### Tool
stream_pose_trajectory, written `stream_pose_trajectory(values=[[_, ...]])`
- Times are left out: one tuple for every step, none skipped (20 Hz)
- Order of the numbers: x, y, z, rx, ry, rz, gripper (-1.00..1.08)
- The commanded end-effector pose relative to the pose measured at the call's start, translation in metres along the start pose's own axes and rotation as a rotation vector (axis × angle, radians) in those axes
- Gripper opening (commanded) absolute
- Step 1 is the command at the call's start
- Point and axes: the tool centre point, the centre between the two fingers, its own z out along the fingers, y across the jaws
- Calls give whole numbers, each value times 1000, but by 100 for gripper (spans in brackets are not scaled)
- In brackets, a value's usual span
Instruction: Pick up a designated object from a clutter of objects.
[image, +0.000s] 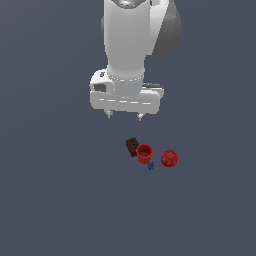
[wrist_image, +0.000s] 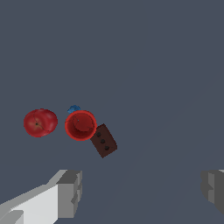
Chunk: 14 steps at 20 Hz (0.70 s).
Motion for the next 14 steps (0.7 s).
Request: stream_pose_trajectory(values=[[6, -8, 11, 2, 1, 25, 100], [9, -11, 16, 2, 1, 37, 100], [11, -15, 21, 3, 2, 50, 100], [14, -19, 27, 4, 3, 64, 100], [17, -24, 33, 6, 3, 79, 100], [20, -29, 40, 7, 4, 94, 100], [24, -34, 47, 8, 5, 111, 100], [27, -39, 55, 10, 5, 129, 100], [30, -45, 63, 11, 6, 147, 100], [32, -50, 71, 13, 7, 165, 100], [35, -56, 79, 14, 7, 182, 100], [37, -61, 87, 16, 8, 200, 100], [39, -67, 96, 18, 8, 219, 100], [41, -72, 104, 20, 8, 237, 100]])
